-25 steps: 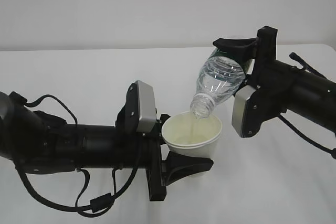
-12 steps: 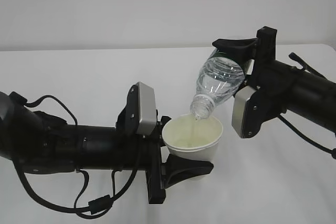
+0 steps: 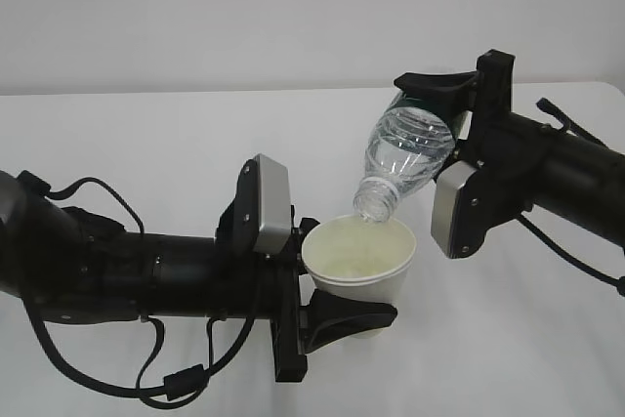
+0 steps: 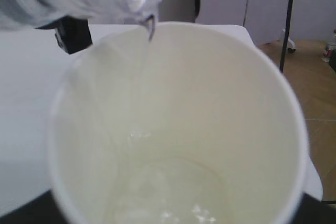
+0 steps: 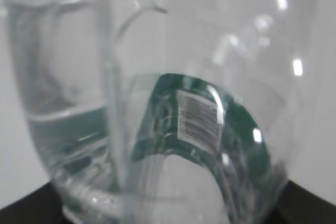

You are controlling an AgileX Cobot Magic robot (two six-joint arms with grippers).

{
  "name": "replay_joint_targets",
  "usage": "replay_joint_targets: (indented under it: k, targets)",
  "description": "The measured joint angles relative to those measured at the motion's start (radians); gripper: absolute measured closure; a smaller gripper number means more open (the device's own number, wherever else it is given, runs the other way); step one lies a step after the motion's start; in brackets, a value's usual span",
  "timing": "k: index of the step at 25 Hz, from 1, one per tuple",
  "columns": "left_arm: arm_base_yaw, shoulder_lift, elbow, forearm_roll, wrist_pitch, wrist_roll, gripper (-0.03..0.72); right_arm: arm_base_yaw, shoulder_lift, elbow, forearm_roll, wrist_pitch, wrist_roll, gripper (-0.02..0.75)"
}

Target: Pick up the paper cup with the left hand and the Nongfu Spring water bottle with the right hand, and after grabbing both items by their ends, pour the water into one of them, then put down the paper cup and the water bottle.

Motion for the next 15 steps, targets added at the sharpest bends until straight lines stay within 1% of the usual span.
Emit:
replay_joint_targets:
  k: [15]
  targets:
    - [0.000, 0.000, 0.000, 0.004, 0.000, 0.000, 0.274, 0.000, 0.000, 0.000, -0.002, -0.004, -0.004, 0.291]
